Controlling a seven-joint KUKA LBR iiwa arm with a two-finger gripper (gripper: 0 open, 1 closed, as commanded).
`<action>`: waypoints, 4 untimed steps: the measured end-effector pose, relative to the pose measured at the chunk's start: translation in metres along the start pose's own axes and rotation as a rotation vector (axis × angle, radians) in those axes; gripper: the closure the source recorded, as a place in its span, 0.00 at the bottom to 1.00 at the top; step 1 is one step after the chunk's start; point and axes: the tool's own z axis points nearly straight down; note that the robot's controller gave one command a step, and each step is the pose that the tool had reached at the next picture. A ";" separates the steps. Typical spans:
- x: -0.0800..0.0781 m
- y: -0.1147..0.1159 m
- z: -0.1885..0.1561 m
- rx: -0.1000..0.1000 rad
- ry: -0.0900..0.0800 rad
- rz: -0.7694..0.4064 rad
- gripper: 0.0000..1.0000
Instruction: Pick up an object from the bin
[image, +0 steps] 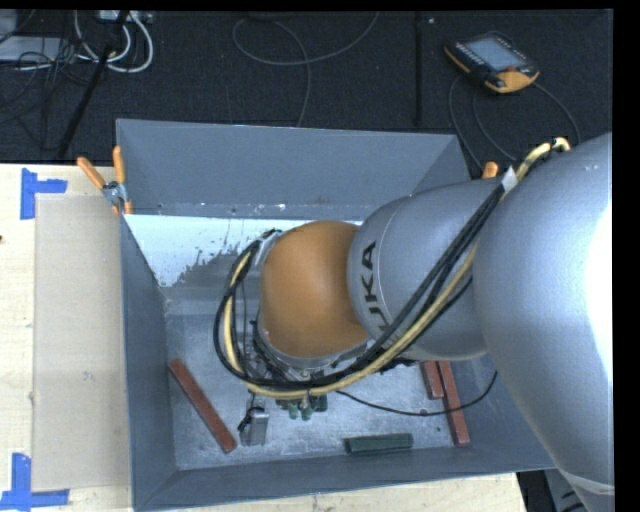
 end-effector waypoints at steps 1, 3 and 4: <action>0.000 0.000 0.000 0.000 0.000 0.000 0.00; 0.021 0.026 0.007 0.000 -0.003 -0.370 0.00; 0.023 0.026 0.016 0.001 0.000 -0.096 0.00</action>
Offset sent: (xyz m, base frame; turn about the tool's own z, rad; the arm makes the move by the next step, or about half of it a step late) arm -0.0262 0.0434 0.0203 -0.4068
